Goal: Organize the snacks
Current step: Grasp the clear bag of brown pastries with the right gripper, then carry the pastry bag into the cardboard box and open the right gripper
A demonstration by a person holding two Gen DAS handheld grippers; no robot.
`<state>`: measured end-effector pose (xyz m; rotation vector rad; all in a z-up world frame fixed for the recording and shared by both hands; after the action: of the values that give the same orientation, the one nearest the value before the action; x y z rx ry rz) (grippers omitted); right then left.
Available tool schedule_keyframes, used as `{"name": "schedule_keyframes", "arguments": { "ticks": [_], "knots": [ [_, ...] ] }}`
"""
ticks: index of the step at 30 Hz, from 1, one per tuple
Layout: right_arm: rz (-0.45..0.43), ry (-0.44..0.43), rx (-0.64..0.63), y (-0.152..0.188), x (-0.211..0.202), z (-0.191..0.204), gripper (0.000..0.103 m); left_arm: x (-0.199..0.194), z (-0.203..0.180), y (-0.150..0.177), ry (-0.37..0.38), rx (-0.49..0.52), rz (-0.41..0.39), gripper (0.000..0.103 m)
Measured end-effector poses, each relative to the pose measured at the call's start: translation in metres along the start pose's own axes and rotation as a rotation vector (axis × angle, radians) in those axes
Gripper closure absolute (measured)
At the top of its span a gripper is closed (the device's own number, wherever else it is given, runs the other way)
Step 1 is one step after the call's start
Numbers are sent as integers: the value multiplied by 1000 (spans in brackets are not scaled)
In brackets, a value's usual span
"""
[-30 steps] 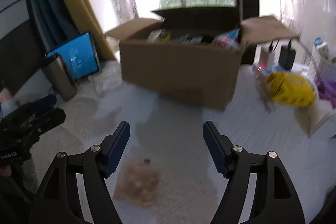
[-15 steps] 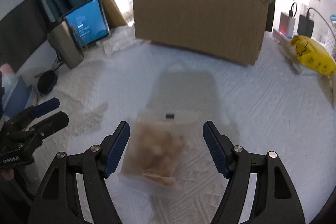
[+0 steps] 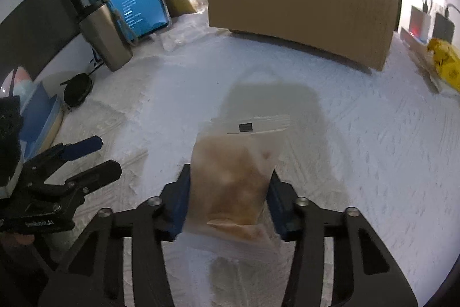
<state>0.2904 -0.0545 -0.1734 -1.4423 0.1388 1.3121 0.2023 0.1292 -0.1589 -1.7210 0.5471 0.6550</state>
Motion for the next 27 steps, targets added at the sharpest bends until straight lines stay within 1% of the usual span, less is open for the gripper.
{"name": "schedule_keyframes", "arguments": {
  "ticks": [5,9,11,19,23,27],
  "knots": [
    [-45,-6,-13,-14,-12,-5,56,-1,-2,-8,6,1,-15,19],
    [-91,1,-11,-33,-24,-14,56,-4,-9,-24,24,11,-44,19],
    [-116,10,-8,-46,-29,-22,56,-6,-14,-36,41,21,-63,19],
    [-224,44,43,-94,-47,-59,56,-6,-33,-81,60,73,-136,19],
    [-246,54,49,-112,-49,-71,56,-2,-38,-106,48,91,-159,19],
    [-260,52,51,-129,-47,-77,56,2,-44,-132,40,128,-200,19]
  ]
}}
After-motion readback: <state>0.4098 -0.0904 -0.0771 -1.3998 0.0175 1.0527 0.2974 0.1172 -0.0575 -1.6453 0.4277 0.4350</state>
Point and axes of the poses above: each gripper's, at about its wrist camera, not at the fingertips, and x roughly the way its jaws point, z to its left, y to its underside, the point moved 2 cm from there along x, roughly the way its jaws point, and after that the axes turned 4 degrees about -z, right-handed, at the moved point
